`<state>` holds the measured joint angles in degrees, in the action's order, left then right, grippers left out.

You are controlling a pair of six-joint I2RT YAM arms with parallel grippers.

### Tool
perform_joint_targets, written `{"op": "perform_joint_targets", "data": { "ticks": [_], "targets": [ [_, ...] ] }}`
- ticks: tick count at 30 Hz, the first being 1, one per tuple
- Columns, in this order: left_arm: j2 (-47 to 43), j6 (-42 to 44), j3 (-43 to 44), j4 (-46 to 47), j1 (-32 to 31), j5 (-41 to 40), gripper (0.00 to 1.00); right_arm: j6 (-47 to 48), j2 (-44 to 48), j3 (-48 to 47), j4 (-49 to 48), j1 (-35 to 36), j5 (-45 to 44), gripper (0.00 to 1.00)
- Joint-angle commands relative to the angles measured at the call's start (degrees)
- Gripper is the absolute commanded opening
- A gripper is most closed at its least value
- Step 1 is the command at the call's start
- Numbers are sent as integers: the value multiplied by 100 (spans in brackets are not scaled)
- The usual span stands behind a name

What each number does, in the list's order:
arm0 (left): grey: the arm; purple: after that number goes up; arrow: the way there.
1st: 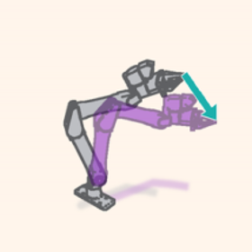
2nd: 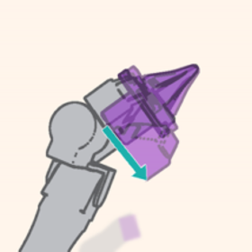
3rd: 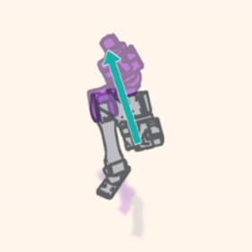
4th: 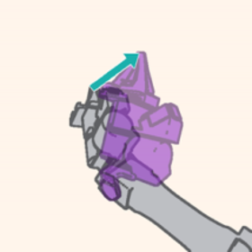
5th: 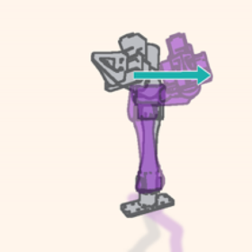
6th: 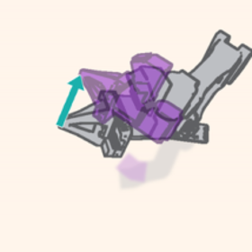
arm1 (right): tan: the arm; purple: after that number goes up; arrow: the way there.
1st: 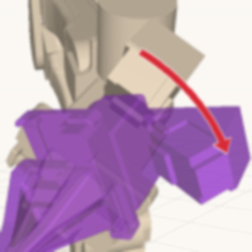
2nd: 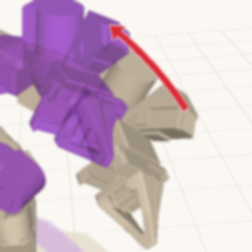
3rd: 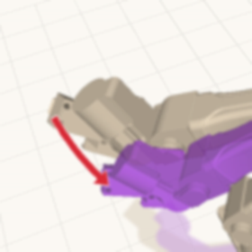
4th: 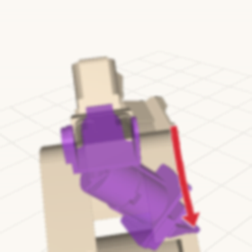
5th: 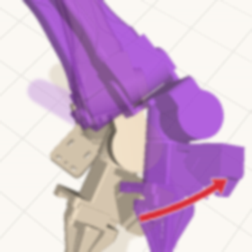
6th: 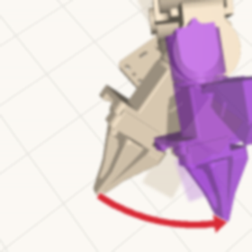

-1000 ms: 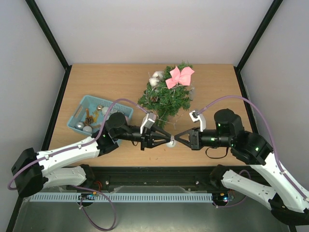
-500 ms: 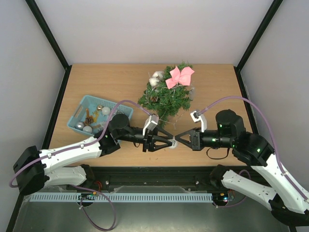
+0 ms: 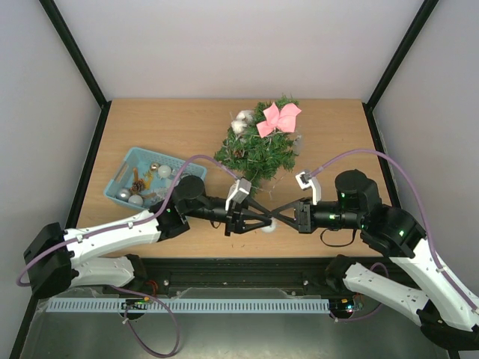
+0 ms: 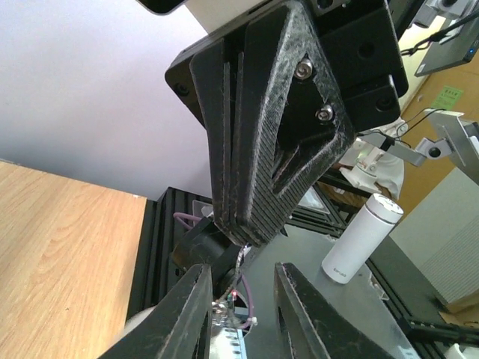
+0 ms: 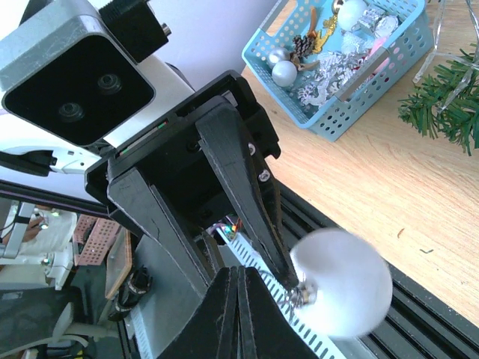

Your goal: Decorate the small christmas tree

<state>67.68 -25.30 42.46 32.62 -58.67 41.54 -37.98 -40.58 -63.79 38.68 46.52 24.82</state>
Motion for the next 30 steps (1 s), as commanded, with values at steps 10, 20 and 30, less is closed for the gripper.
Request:
{"op": "perform_joint_targets", "data": {
  "ticks": [10,20,30],
  "targets": [
    [46,252,132,-5,-108,-91,13,35,76,-26,42,28,-52,1],
    [19,254,128,-36,-109,-179,2,41,164,14,90,31,-147,1],
    [-30,411,318,-443,-91,-598,2,48,253,229,185,24,-584,1]
  ]
}}
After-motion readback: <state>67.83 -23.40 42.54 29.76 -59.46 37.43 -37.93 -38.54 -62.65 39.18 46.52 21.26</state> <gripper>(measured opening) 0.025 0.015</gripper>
